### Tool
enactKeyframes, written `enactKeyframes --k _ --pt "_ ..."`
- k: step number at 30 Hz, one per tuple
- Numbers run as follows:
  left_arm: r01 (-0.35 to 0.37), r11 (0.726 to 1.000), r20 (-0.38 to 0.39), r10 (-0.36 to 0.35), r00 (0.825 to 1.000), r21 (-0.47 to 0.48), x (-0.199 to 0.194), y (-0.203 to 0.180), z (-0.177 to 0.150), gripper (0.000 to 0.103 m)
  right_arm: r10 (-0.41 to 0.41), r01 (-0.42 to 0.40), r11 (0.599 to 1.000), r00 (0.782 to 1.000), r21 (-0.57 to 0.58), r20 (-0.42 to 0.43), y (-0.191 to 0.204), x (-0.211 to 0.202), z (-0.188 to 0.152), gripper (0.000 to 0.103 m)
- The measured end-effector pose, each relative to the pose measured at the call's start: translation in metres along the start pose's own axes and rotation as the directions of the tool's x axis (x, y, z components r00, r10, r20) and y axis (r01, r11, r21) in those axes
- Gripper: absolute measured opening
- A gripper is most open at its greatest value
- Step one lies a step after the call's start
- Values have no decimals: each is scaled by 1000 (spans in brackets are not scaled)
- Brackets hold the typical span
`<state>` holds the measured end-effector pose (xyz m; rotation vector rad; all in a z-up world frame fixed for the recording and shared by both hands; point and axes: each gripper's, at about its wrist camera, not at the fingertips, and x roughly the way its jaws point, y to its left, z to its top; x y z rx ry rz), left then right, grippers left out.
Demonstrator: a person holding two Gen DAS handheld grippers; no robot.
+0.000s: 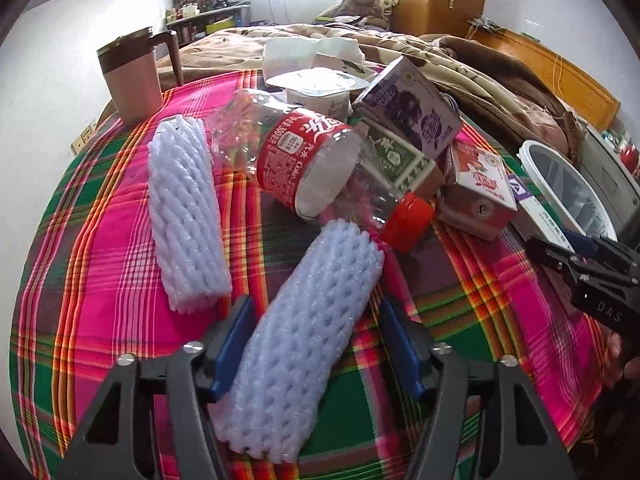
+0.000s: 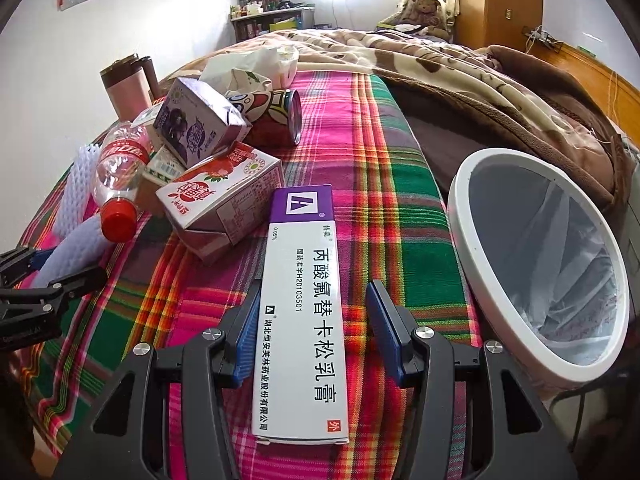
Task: Collect trash
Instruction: 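Lift the ointment box with the right tool while the left tool grasps a white foam net, then carry both items over the wastebasket and open both tools to drop them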
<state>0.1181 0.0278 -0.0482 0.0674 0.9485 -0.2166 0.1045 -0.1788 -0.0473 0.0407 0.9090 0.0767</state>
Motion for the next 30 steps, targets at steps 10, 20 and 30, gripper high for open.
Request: enactKeyframes --k 10,20,30 --pt "27 999 18 -27 999 -25 -11 -4 -1 31 32 -32 999 999 15 26 -4 -8 -1 39" --pt "73 997 78 -70 994 -40 -33 -14 4 31 60 -62 998 995 30 84 -15 -28 2 39" --pt "132 991 150 -133 980 16 -46 -49 31 31 21 -33 997 987 73 158 -40 -55 12 39"
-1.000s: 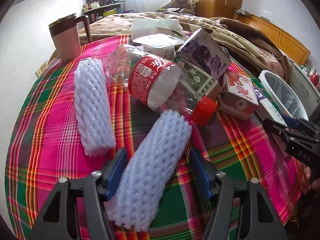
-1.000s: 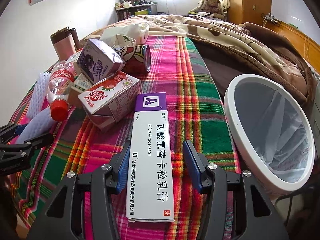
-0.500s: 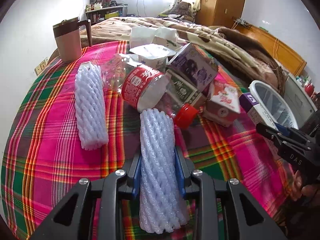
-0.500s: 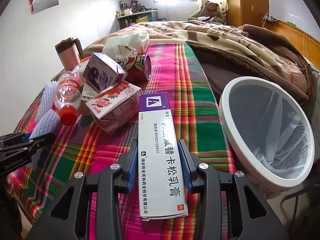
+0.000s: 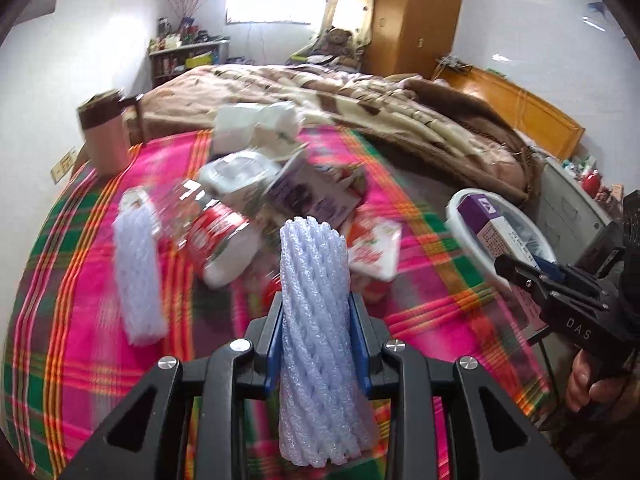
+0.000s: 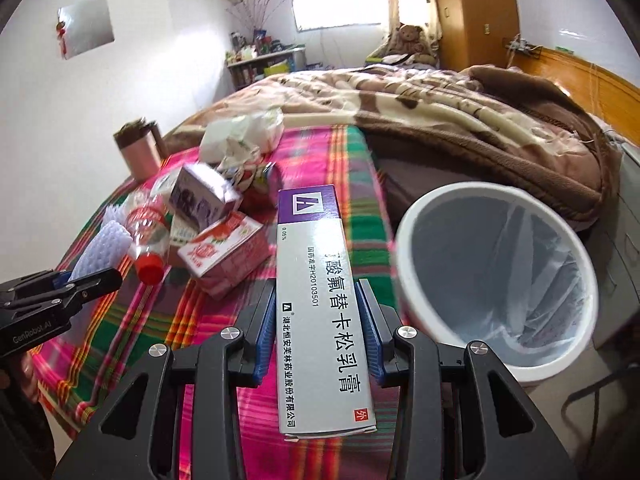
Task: Collect trash
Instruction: 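Carry both items over the wastebasket and open both tools to drop them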
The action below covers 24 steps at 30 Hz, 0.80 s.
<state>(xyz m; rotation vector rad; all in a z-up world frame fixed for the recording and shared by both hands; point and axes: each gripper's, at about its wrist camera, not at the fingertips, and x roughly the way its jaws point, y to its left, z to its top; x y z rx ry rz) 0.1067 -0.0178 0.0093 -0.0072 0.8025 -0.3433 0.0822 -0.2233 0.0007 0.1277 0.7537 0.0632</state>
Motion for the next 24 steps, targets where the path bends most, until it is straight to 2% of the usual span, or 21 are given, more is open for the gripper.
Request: enactKeyframes --k 9,16,24 --pt "95 993 13 -96 995 66 20 -52 25 31 -88 85 994 995 62 41 -36 -11 11 39" --pt "174 980 5 -175 985 98 36 -93 42 31 -141 136 984 989 118 35 -63 -6 16 39" --pt "226 965 -33 -224 974 131 59 -135 50 31 -175 172 974 984 144 11 -91 -2 15 39"
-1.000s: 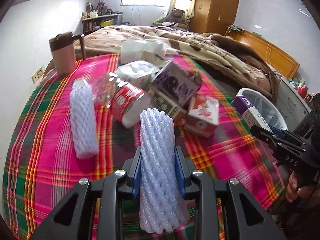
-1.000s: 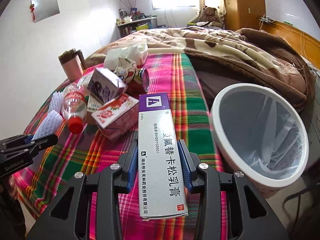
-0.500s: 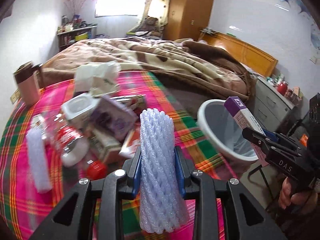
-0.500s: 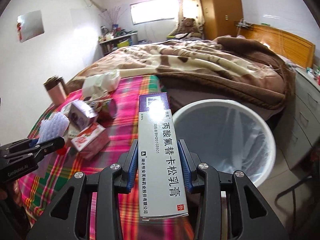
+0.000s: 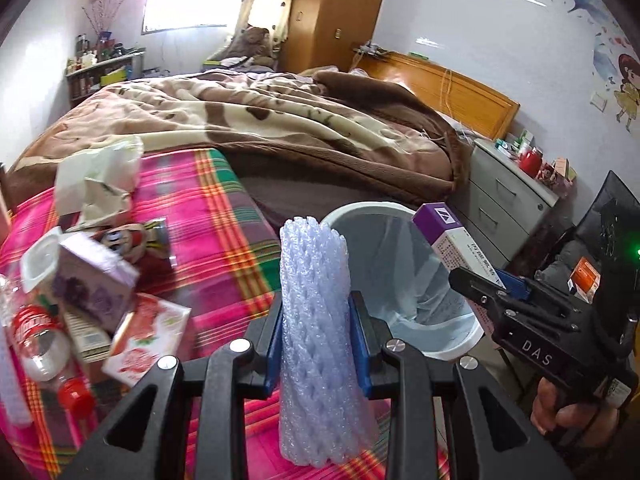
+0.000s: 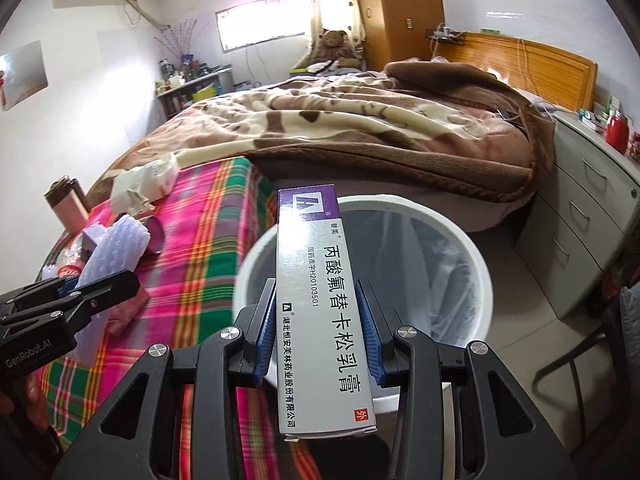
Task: Collect trash
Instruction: 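Carry both items over the wastebasket and open both tools to drop them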
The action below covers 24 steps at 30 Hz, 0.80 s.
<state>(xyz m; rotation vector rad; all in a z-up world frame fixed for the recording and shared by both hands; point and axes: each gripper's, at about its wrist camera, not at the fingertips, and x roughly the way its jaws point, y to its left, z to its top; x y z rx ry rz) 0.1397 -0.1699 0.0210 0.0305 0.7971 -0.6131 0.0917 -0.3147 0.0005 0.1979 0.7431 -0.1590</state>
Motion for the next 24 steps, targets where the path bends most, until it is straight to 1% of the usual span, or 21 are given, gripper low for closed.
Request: enactKeyframes --k 10,21,23,24 --pt "49 998 -40 -48 998 31 30 -31 10 31 -42 42 999 999 10 -23 -23 8 3 39" --pt "58 997 -79 -54 995 46 56 -48 16 32 -60 61 998 996 17 -65 -37 26 3 39" --pt "51 997 -80 -47 996 52 58 -49 17 35 -58 59 998 996 7 -74 -38 29 4 39" --pt "47 998 -81 -43 996 49 59 -49 17 44 -59 59 998 995 3 -75 -38 29 4 39"
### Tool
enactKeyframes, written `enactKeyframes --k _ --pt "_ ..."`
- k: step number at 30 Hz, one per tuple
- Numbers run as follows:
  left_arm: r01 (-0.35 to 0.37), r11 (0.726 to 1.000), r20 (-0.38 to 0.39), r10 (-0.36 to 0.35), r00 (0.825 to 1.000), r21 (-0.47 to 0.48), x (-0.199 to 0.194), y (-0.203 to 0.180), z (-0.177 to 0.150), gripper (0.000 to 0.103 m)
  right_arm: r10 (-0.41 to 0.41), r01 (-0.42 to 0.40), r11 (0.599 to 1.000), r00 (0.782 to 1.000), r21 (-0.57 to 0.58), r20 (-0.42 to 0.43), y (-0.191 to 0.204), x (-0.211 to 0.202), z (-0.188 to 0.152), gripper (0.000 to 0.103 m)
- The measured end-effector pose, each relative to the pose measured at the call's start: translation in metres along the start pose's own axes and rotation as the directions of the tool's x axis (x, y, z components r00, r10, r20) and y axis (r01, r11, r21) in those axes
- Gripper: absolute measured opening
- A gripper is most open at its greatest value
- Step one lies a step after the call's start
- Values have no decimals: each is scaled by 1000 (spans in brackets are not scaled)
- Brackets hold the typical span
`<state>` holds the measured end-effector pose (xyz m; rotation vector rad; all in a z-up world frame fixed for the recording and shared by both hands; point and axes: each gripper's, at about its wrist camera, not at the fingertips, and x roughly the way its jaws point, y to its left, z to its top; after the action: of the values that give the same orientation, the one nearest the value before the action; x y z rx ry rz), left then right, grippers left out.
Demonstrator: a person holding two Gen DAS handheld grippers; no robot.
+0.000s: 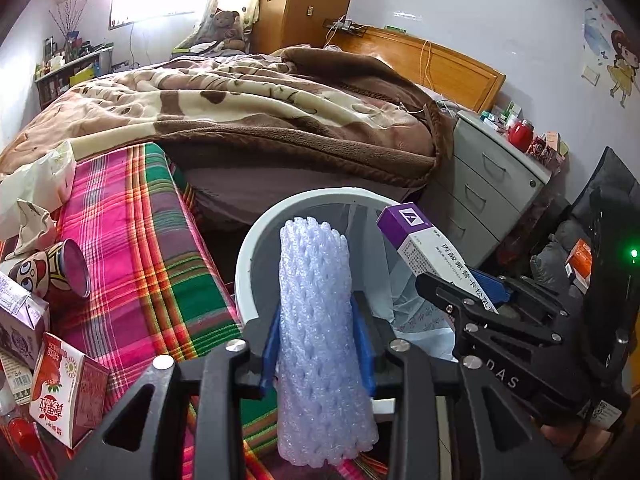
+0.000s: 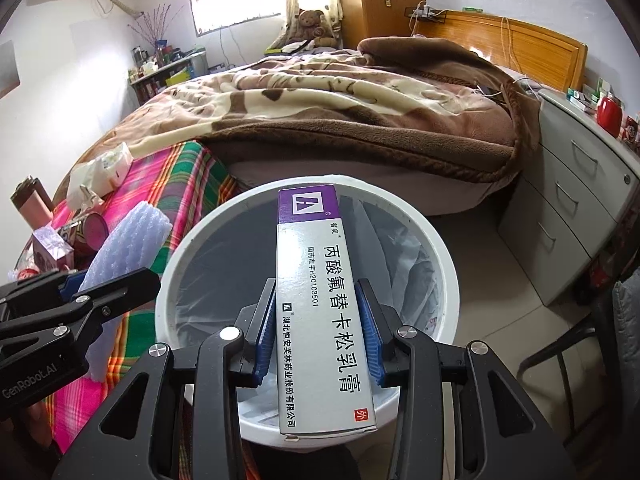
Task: Collect trash
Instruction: 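Carry both items over the wastebasket and open both tools to drop them, then return to the pile while the left tool grasps the second white foam net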
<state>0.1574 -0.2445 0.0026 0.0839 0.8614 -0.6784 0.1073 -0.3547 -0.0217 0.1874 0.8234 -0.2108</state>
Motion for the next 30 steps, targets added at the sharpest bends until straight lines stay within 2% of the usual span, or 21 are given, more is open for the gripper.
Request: enactKeyframes --k 1,3,8,9,12,21,30 --pt "-2 1000 2 2 1000 -3 1 0 0 57 -3 3 1000 1000 -3 -1 0 1 0 39" --pt "6 1000 2 -6 1000 -7 1 1 0 63 -11 11 1000 1000 -7 -5 -1 2 0 39" --pt "2 1000 8 -2 1000 -13 -2 5 0 66 -29 29 1000 1000 -11 -9 -1 1 0 40" --pt "3 1000 8 -3 1000 -16 -3 5 -1 68 -30 30 999 1000 -13 -5 -1 0 0 43" --pt "5 1000 18 -4 1000 -14 -8 7 -1 69 -35 35 999 999 -21 11 2 -4 -1 61" --pt "-30 999 56 32 998 -30 -32 21 -8 69 -18 19 1000 999 -15 41 12 -16 0 62" --pt "-69 995 91 76 993 -78 -58 50 -19 70 22 -19 999 997 -33 81 41 -28 0 62"
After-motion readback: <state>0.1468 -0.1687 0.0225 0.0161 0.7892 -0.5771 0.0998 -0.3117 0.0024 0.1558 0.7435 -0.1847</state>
